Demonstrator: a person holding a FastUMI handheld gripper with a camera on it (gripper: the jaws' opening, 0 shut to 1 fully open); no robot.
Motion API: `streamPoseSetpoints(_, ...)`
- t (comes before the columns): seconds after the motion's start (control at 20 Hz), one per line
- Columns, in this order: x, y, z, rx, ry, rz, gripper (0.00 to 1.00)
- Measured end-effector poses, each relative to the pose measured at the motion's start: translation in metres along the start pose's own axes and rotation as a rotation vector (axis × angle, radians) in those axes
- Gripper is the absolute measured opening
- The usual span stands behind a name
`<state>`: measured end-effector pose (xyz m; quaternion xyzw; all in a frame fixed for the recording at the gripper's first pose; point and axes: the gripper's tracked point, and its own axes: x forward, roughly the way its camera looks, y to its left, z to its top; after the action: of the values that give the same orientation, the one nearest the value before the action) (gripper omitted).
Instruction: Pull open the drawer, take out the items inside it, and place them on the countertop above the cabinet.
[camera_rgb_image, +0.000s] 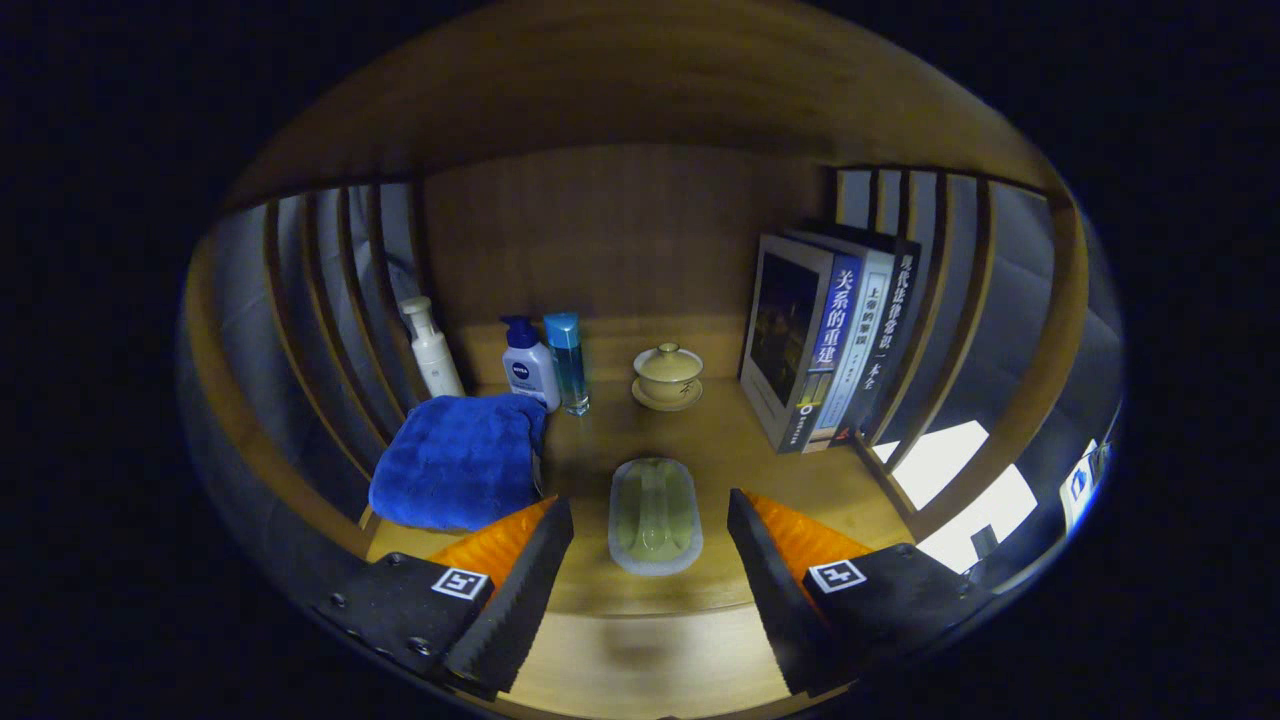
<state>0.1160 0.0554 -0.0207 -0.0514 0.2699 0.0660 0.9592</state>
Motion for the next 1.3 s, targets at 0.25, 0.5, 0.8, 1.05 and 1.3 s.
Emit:
streamPoseSetpoints(0.25, -0.045, -0.002, -0.005, -0.039, -0.126, -0.007, 1.00)
streamPoseSetpoints(0.5, -0.089, -0.008, -0.028, -0.063, -0.228, -0.033, 0.99)
streamPoseSetpoints(0.8, -0.128, -0.014, -0.071, 0.051, -0.292, 0.027, 0.99)
streamPoseSetpoints(1.05, -0.160, -0.028, -0.110, 0.096, -0.335, 0.041, 0.99)
streamPoseSetpoints(1.3, -0.179, -0.034, -0.159, 0.064, -0.313, 0.016, 0.99)
